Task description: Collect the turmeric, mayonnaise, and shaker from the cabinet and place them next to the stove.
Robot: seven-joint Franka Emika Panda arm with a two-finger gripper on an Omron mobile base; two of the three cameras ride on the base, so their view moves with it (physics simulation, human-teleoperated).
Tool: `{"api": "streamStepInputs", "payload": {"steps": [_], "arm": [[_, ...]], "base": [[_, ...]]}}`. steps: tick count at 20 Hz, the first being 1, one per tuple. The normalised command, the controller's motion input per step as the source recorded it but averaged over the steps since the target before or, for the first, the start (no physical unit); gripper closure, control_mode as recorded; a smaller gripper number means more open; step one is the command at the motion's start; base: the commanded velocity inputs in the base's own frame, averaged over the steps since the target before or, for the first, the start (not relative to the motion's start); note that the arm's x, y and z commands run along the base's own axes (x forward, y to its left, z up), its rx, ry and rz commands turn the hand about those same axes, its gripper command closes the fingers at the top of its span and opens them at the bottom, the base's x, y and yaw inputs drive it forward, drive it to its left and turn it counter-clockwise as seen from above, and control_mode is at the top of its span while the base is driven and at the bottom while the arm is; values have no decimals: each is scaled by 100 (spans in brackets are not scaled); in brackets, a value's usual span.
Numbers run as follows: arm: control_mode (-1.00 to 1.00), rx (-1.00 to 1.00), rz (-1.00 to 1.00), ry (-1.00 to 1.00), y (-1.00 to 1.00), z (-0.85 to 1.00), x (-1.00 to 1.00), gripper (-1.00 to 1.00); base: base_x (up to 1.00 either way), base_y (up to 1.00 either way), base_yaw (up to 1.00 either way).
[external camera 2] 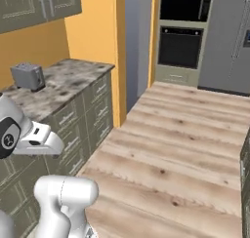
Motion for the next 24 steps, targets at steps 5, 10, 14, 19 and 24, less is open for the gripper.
{"api": "streamStepInputs", "payload": {"steps": [5, 10, 14, 19, 24], "arm": [[100, 0, 0, 0, 0, 0, 0, -100], [100, 0, 0, 0, 0, 0, 0, -100], [100, 0, 0, 0, 0, 0, 0, -100], [100, 0, 0, 0, 0, 0, 0, -100], [100, 0, 0, 0, 0, 0, 0, -100]], "base": [[90, -35, -35], [94, -27, -31], [80, -20, -28], [69, -22, -28], [65, -22, -26]]}}
